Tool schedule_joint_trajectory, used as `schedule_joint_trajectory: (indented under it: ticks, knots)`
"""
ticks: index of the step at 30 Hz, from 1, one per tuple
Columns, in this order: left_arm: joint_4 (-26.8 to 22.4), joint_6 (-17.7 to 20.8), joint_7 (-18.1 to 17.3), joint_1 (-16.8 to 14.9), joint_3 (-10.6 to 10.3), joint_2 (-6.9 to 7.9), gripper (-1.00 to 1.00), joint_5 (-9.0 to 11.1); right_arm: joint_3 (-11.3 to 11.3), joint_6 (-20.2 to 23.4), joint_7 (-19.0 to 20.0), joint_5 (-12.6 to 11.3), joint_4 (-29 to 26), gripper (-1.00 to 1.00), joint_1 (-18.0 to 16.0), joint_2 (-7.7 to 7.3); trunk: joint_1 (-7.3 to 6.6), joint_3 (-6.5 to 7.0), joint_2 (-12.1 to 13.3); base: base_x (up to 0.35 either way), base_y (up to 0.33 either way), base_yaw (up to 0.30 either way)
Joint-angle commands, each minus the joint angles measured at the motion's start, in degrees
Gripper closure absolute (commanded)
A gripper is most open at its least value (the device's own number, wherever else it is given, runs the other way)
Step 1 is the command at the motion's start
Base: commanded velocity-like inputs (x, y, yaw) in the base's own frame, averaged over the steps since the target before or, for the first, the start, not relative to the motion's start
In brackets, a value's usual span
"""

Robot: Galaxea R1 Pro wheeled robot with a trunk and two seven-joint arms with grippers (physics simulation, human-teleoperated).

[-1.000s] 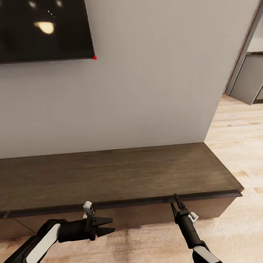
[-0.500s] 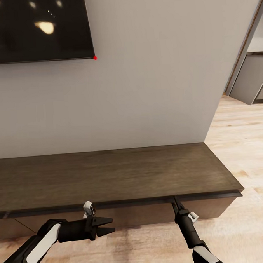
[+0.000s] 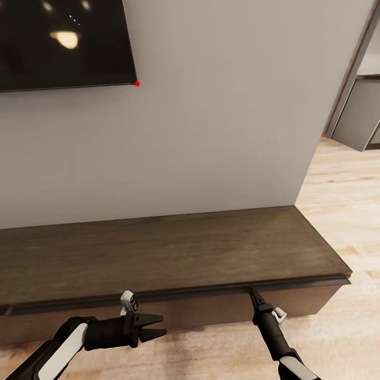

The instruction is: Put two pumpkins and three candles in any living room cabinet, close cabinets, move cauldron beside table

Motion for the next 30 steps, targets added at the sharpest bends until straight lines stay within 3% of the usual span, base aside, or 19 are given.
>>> schedule_joint_trajectory:
  ticks: [1,30]
  knots:
    - [0.03,0.25,-0.1,-0.05,-0.15,0.06,-1.0,0.23,0.31,0.45,1.8,-0.69,-0.32,1.0,-0.08,-0.01,-0.02,-0.04,-0.03,-0.003,0.0,0.0]
    - [0.03,0.16,-0.09,-0.05,-0.15,0.01,-1.0,0.23,0.31,0.46,1.86,-0.69,-0.35,1.0,-0.08,-0.01,-0.02,-0.04,-0.03,-0.04,0.0,0.0]
